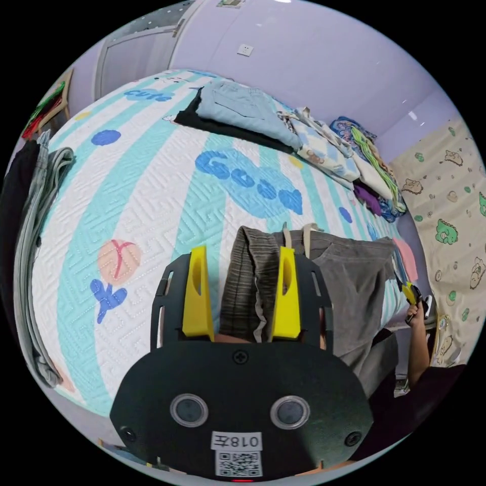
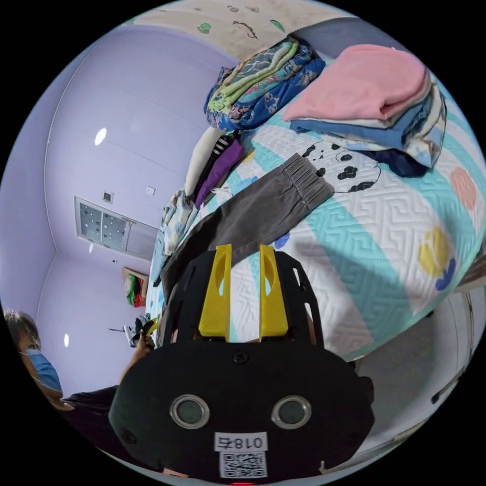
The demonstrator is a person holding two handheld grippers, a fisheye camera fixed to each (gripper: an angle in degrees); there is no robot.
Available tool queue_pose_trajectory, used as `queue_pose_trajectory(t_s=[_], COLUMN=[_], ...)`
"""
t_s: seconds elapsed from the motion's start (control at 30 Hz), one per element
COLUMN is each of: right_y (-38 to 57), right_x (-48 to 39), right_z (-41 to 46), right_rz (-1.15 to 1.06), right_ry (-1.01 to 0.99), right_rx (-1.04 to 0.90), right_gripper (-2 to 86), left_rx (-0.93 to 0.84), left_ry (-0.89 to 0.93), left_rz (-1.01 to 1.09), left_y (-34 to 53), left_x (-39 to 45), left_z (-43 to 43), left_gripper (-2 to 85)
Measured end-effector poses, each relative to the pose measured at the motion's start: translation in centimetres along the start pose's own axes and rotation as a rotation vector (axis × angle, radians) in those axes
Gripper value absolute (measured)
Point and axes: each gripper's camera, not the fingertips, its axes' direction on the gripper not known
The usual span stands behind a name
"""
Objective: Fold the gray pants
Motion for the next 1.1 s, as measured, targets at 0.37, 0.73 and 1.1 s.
queue_pose_trajectory(t_s=[0.37,0.73,1.1], right_y=[-0.7,-4.6,-11.2], right_x=[3.2,-2.3,-6.6], right_z=[1.3,4.4,13.8], right_rz=[0.057,-0.146,-0.158], right_ry=[-0.027,-0.219,-0.067], right_rx=[-0.014,-0.12,-0.211], right_gripper=[6.7,9.0,8.7], left_rx=[0.091,0.467,0.444], left_ry=[0.084,-0.102,-0.233], left_rz=[-0.015,0.167,0.122], left_y=[2.3,7.2,-0.8], left_x=[3.0,10.0,7.1], left_z=[-1.5,-11.8,-13.5], left_gripper=[3.2,-0.6,-0.8])
